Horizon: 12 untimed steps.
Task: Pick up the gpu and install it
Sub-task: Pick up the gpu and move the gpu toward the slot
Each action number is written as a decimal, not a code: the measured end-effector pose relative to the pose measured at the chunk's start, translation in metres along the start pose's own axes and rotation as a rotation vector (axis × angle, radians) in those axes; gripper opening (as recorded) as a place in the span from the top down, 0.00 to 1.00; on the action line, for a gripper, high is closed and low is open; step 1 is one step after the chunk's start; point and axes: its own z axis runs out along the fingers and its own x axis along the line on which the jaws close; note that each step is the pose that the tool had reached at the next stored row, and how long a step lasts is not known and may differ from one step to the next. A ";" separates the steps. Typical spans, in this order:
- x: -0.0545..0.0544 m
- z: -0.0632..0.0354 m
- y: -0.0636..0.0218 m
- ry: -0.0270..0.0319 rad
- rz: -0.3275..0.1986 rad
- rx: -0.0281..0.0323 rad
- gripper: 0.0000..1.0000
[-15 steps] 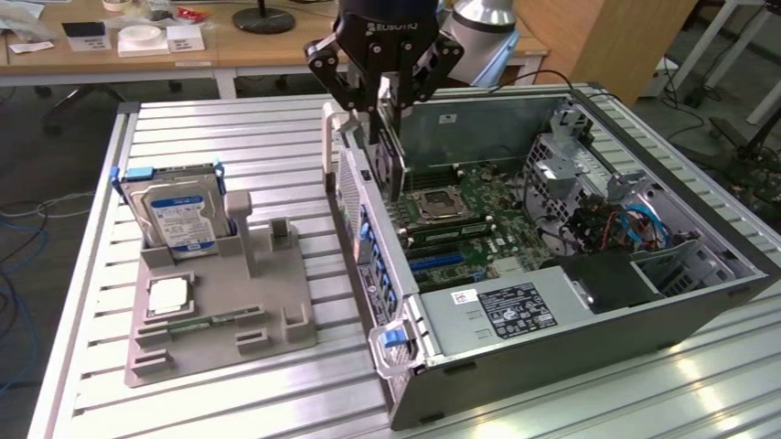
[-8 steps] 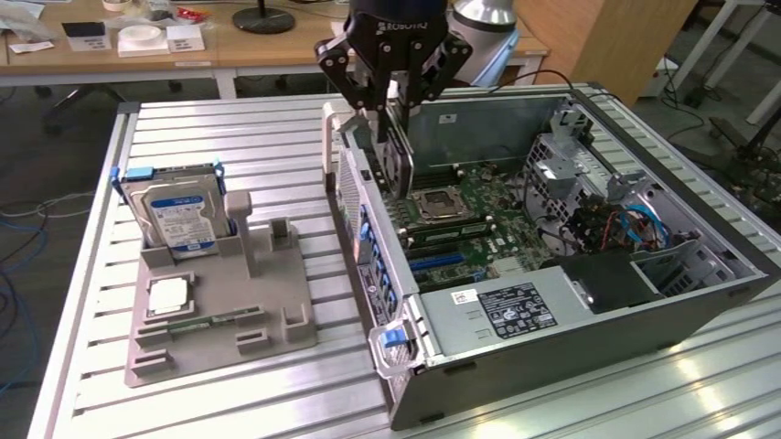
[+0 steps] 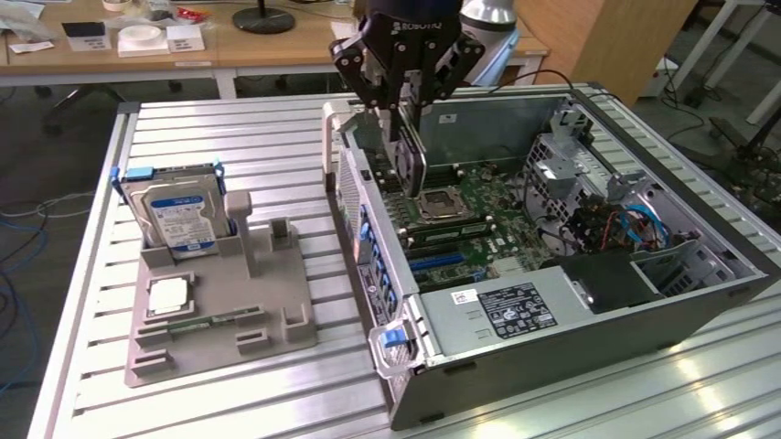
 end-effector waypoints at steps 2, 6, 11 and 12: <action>-0.004 0.0003 0.0001 0.0000 0.000 -0.0001 0.73; -0.011 0.0007 0.0003 0.0000 0.000 -0.0001 0.73; -0.020 0.0012 0.0005 0.0000 0.000 -0.0001 0.73; -0.022 0.0013 0.0006 0.0000 0.000 -0.0002 0.73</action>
